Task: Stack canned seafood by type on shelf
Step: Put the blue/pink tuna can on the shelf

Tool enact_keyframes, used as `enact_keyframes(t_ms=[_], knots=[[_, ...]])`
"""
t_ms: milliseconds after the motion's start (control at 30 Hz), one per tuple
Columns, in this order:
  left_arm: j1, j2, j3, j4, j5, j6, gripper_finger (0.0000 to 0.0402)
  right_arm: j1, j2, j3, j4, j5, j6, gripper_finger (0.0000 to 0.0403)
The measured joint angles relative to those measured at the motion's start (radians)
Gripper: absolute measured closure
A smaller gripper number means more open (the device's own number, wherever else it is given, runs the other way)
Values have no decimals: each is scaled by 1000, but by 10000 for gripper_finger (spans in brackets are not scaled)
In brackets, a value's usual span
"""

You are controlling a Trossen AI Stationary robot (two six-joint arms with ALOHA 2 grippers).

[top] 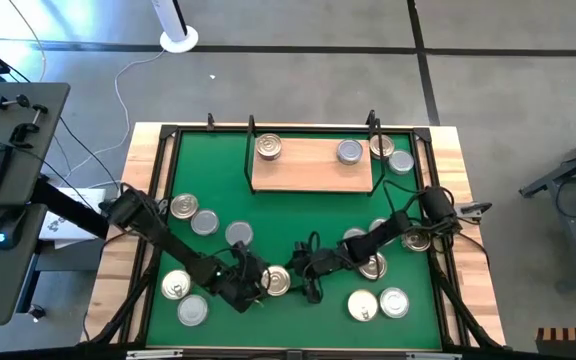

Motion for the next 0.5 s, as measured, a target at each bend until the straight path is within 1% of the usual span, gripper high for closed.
enact_keyframes(t_ms=[100,167,200,233,300,333,367,433,500], knots=[[4,-18,0,-18,20,23,401,1,0,0,-8,21,-1,102],[5,-46,2,-86,34,21,401,1,-4,3,-25,54,4,102],[2,-64,2,-129,33,10,401,5,-10,3,-47,102,5,102],[-4,-87,3,-181,27,-9,401,16,-17,3,-68,177,-4,102],[-24,-132,3,-288,24,-56,401,52,-30,3,-106,362,-41,102],[-35,-151,4,-332,26,-82,401,68,-34,3,-112,417,-46,102],[-50,-171,6,-379,28,-110,401,80,-38,3,-117,436,-49,102],[-75,-197,5,-455,32,-150,401,97,-42,3,-102,430,-37,102],[-95,-201,5,-476,33,-178,401,106,-42,3,-104,421,-19,102]])
